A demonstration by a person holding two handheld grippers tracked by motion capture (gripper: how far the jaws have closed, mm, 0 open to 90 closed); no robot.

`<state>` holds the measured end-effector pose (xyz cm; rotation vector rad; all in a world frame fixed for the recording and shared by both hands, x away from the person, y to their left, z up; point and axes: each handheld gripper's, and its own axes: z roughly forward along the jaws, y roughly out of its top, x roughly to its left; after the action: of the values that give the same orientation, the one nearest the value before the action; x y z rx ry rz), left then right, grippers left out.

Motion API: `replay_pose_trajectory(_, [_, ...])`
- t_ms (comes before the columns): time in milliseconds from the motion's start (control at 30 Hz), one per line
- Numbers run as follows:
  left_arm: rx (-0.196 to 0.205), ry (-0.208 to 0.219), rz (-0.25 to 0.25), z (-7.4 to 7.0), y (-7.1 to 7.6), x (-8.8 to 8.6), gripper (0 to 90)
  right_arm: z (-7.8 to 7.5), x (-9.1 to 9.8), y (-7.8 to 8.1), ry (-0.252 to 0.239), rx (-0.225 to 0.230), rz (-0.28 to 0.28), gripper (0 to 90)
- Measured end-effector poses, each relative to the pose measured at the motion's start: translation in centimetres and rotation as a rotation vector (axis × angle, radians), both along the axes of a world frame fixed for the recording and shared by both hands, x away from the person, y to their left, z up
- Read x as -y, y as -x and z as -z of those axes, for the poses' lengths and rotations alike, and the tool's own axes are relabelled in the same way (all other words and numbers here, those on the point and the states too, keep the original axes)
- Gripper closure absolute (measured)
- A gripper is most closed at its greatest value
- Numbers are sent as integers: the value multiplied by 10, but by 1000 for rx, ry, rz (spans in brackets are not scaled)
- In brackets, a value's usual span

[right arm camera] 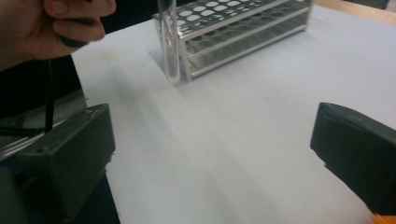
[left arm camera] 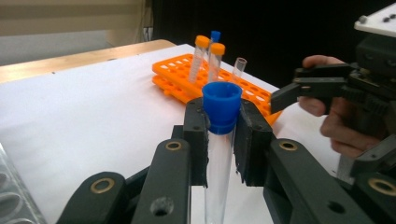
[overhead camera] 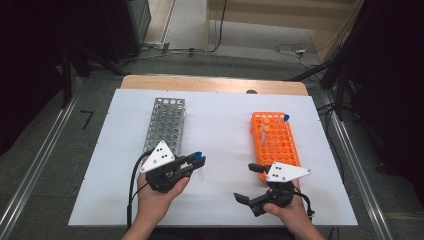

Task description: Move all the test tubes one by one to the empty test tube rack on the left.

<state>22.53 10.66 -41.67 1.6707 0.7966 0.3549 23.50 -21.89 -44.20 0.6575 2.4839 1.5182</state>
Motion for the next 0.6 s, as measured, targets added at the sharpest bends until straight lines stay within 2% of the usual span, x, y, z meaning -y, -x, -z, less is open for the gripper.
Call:
replay_pose_trajectory(167, [18, 1, -8, -10, -12, -5, 770, 2, 29, 0, -11, 2, 64, 0])
replay_pose_trajectory(233, [25, 3, -14, -15, -18, -7, 770, 3, 47, 0, -11, 1, 109, 0])
replay_pose_trajectory(267, [27, 9, -20, -17, -21, -8, 770, 3, 47, 0, -11, 1, 109, 0])
replay_pose_trajectory(467, [42, 11, -60, -27, -41, -15, 769, 5, 83, 0, -33, -3, 174, 0])
replay_pose_trajectory(600, [43, 11, -76, -30, -53, -20, 770, 5, 95, -1, -48, 9, 211, 0])
